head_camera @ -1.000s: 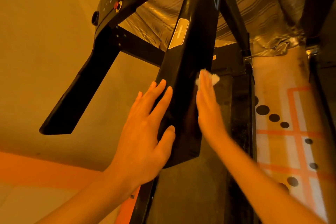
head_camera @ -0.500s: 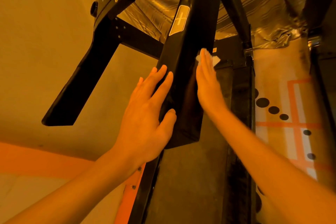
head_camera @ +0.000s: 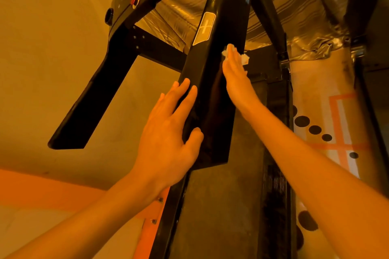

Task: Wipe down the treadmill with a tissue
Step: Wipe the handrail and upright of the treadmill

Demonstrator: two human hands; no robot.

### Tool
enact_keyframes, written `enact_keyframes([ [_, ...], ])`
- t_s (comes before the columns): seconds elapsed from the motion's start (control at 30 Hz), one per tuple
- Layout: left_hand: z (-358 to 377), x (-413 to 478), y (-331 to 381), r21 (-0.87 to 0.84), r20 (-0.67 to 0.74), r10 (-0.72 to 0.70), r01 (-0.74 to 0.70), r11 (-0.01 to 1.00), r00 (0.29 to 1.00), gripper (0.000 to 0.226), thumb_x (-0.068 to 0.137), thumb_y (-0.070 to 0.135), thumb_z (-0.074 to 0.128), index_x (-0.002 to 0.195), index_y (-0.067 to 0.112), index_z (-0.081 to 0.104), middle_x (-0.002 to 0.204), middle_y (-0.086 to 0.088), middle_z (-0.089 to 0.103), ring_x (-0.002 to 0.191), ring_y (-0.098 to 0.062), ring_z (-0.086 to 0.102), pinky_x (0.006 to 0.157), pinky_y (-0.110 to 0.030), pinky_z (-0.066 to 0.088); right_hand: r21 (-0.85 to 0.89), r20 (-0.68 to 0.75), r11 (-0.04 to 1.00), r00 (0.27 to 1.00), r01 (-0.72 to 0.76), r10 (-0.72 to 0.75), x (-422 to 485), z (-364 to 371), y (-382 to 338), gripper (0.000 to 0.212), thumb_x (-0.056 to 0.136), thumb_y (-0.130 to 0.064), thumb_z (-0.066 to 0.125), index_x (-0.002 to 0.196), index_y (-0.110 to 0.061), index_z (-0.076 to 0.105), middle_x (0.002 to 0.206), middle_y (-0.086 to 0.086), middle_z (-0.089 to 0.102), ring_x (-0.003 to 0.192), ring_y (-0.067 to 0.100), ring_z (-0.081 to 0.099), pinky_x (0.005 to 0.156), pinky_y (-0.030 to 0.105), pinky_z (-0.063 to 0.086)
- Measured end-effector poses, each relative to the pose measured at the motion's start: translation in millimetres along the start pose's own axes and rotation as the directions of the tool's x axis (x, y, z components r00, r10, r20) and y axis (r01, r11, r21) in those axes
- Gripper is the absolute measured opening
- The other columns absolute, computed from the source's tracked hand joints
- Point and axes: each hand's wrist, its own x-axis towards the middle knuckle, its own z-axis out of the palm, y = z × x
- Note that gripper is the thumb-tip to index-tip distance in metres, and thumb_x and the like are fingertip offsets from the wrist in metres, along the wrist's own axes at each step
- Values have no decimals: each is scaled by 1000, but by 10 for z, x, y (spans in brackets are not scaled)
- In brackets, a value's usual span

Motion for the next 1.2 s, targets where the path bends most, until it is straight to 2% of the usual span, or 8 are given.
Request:
enact_keyframes([
  [0.07,-3,-9,-13,11,-12,10,-10,1000,1000,74,89,42,39,160,23,35,170,6,25,159,-8,11,129,-31,3,26,-9,999,999,43,-42,-202,86,-50,58,110,-42,17,164,-28,4,174,-4,-1,160,15,-7,127,58,-6],
  [0.27,29,-6,-57,-15,-42,50,-51,999,998,69,92,36,43,158,17,39,168,1,31,158,-12,16,130,-30,4,51,56,977,976,207,-210,-1769,398,2,51,108,-49,17,154,-54,-4,165,-35,-15,154,-4,-17,125,30,-12],
  [0.43,30,-5,-62,-19,-46,41,-42,999,998,67,94,38,43,158,18,40,168,3,31,158,-11,17,130,-35,5,-164,5,952,966,257,-260,-311,187,-244,53,107,-39,16,159,-38,8,174,-4,0,159,14,-9,128,51,-5],
  [0.53,40,-5,-61,-17,-56,38,-39,999,998,65,97,41,42,158,20,39,168,4,31,158,-10,17,130,-40,7,-271,2,938,975,216,-224,228,81,-346,53,110,-36,20,162,-29,26,174,2,6,160,21,-6,125,62,-7],
  [0.67,49,-20,-58,-19,-79,36,-37,999,996,65,102,51,36,158,17,39,167,2,32,158,-10,19,130,-44,12,-161,-10,927,939,339,-345,-701,313,-235,54,110,-36,20,164,-28,23,174,-6,4,160,14,-8,128,49,-10],
  [0.8,67,-24,-55,-31,-73,24,-26,999,997,70,105,61,26,158,17,38,168,3,30,157,-6,18,130,-45,14,-25,60,944,943,329,-327,-1826,484,-73,54,111,-48,19,163,-43,7,171,-23,-5,159,9,-10,127,52,-1],
  [1.07,52,-23,-27,-49,-63,6,-9,999,998,86,100,76,11,158,19,37,168,4,31,157,-6,18,130,-43,10,-225,14,941,966,254,-258,-573,267,-356,58,107,-41,19,164,-32,16,175,-3,1,159,15,-13,124,50,-13],
  [1.2,57,-34,-48,-72,-68,24,-29,997,997,87,101,74,6,158,17,37,167,2,31,157,-7,18,130,-47,11,-127,21,943,952,307,-307,-1550,519,-304,55,112,-38,20,165,-33,5,173,-16,-7,158,9,-15,128,38,-12],
])
